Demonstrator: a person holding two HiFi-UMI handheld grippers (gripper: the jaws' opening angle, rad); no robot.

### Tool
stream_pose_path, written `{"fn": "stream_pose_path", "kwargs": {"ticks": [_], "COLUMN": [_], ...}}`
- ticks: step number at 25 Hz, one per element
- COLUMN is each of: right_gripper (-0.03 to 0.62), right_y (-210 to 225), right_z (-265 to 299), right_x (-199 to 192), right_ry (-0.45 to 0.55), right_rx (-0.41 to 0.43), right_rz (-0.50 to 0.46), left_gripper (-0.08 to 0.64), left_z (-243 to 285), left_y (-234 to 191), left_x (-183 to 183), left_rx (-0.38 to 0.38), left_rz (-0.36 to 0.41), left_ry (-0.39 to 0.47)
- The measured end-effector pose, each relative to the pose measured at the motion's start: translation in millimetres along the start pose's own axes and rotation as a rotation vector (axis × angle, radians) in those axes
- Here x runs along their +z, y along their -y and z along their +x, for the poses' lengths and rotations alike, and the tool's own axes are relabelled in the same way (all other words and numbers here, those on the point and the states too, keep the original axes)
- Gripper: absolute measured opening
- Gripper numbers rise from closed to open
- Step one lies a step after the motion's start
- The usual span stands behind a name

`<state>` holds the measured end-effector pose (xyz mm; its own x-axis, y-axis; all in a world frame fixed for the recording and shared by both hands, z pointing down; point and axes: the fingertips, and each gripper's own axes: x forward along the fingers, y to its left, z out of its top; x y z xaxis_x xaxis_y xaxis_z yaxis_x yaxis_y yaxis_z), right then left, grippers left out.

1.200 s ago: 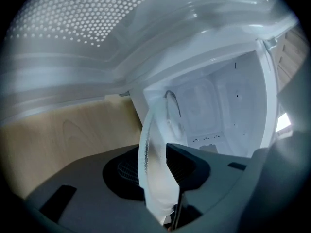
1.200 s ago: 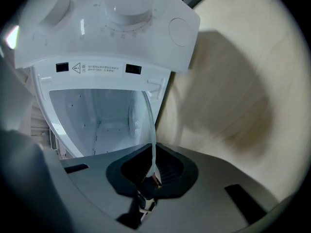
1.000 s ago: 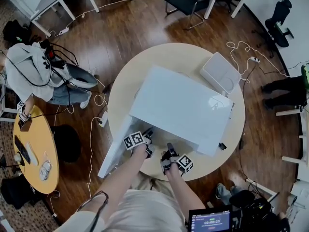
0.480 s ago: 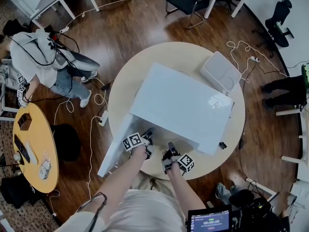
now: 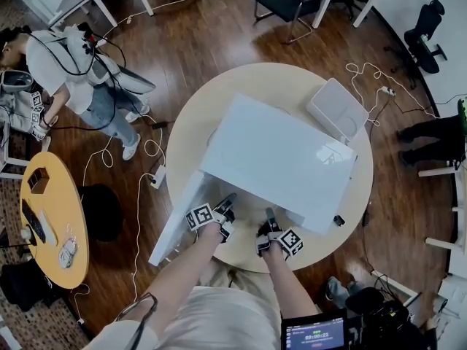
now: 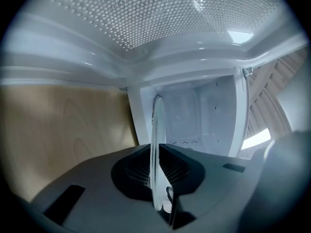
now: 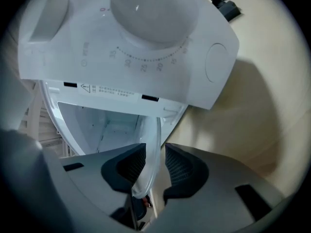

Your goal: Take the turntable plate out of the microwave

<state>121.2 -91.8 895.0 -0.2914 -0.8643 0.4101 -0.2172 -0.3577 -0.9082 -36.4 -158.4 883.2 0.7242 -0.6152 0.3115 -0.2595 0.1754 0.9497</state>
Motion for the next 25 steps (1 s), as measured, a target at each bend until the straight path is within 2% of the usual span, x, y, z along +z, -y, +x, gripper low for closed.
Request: {"fn": "stream_pose_path", "kwargs": {"ticks": [7, 14, 18, 22, 25], "right_gripper": [0.101, 0.101, 0.101, 0.101, 0.101], "right_y": [-7.0, -12.4, -13.1, -10.0, -13.4], "right_z": [5.9, 5.8, 3.8, 1.6, 0.0], "right_x": [14.7, 16.2, 12.5, 6.9, 3.8], "right_ry": [0.011, 0.034, 0.027, 0.011, 0.002], "right_rx": [0.039, 0.06, 0.064, 0.066, 0.092], "right_rz": [0.034, 0.062, 0.08, 0.086, 0.104], "left_gripper": [0.031, 0.032, 0.032, 0.032, 0.032], "left_z": [-2.0, -5.1, -9.0, -16.7, -20.9], "left_y": [19.5, 26.4, 31.5, 26.1, 28.0], "left_x": [0.6, 0.0, -1.8, -2.1, -4.7], "left_rx": [-0.092, -0.107, -0.147, -0.126, -0.141], "left_rz": [0.003, 0.016, 0.009, 0.047, 0.037], "left_ry": [0.012, 0.012, 0.014, 0.01, 0.013]}}
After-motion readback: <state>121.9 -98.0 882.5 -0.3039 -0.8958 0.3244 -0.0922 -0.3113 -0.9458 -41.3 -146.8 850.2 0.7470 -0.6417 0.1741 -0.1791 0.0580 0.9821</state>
